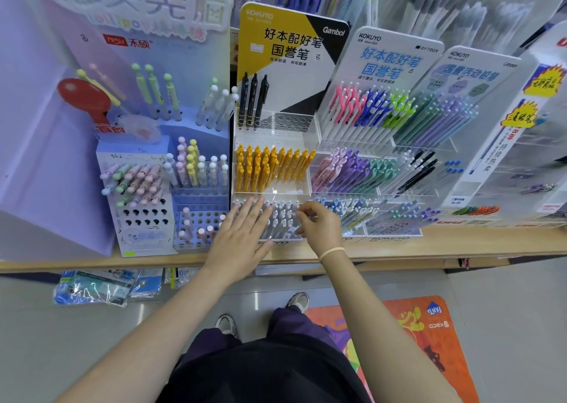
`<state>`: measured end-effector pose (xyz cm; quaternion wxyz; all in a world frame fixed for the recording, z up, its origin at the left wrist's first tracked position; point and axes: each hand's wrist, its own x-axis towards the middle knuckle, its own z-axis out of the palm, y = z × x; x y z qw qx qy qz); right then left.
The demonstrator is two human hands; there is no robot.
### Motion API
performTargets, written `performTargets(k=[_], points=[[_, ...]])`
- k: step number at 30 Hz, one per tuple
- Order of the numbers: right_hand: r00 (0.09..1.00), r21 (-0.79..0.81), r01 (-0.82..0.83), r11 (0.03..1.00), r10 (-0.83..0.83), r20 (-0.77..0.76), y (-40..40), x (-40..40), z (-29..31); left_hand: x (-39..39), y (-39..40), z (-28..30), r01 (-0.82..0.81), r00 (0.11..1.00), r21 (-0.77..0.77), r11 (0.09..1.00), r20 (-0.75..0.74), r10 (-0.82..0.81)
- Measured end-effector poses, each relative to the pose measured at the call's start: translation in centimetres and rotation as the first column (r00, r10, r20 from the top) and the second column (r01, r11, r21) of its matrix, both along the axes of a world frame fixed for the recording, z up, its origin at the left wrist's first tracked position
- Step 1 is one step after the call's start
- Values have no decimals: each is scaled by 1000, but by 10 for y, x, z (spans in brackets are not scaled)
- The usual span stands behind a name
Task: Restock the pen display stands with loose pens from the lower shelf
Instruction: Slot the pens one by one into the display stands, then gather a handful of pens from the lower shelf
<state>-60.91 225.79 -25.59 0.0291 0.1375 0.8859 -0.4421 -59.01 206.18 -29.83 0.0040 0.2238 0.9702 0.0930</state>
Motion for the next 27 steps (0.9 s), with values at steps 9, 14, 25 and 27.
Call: performTargets(k=[9,14,25,27], points=[[995,18,-97,995,98,-20,11,6,21,3,4,17,-62,989,109,992,143,46],[970,139,-134,981,159,-183,72,46,59,22,52,69,-105,993,286,953,87,83],[925,456,353,817,-233,-300,408,262,48,112,408,101,331,929,198,923,101,-355],[913,485,406,774,-321,-253,456,295,36,134,468,90,417,891,159,895,123,-437]])
